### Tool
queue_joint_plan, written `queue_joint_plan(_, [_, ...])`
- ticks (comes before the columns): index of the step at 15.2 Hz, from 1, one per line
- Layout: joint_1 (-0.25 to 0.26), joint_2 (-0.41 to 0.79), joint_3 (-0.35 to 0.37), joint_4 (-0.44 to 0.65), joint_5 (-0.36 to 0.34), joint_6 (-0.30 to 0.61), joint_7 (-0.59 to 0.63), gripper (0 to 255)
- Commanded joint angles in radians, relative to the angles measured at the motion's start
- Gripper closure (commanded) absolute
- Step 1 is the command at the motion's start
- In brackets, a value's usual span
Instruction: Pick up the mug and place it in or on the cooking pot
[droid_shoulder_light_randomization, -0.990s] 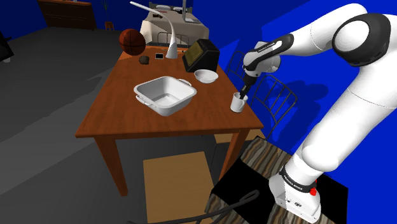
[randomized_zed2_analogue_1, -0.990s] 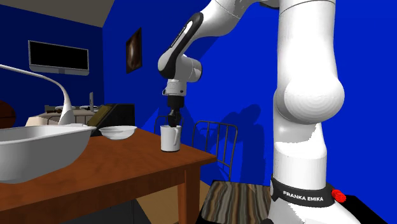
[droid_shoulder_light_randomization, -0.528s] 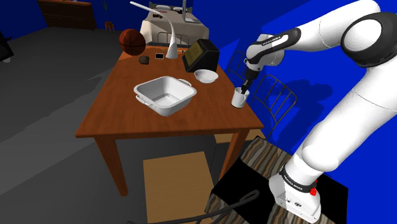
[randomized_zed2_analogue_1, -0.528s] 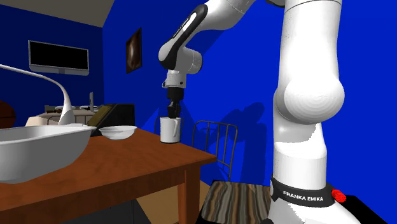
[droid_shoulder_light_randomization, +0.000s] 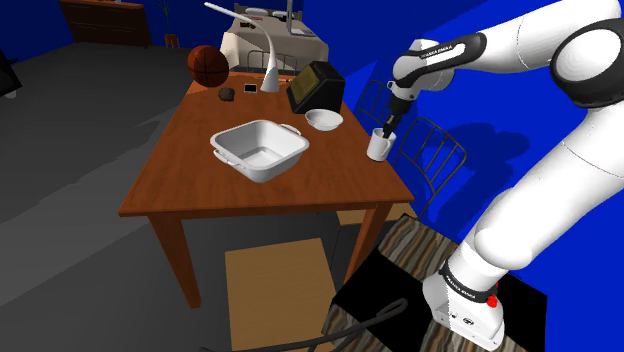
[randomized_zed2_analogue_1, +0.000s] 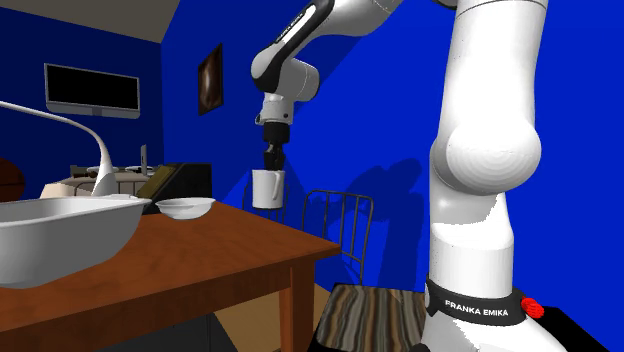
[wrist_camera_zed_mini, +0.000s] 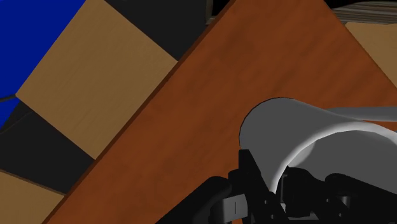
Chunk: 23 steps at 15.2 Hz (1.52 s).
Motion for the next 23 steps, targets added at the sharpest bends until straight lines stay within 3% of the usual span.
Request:
queue_joint_plan(1, [0.001,-0.010,0.003,0.020,-0.005,-0.030,0.008,255])
queue_joint_plan(23, [0.014,-0.057,0.036,0.255,-0.024,-0.304,0.067,255])
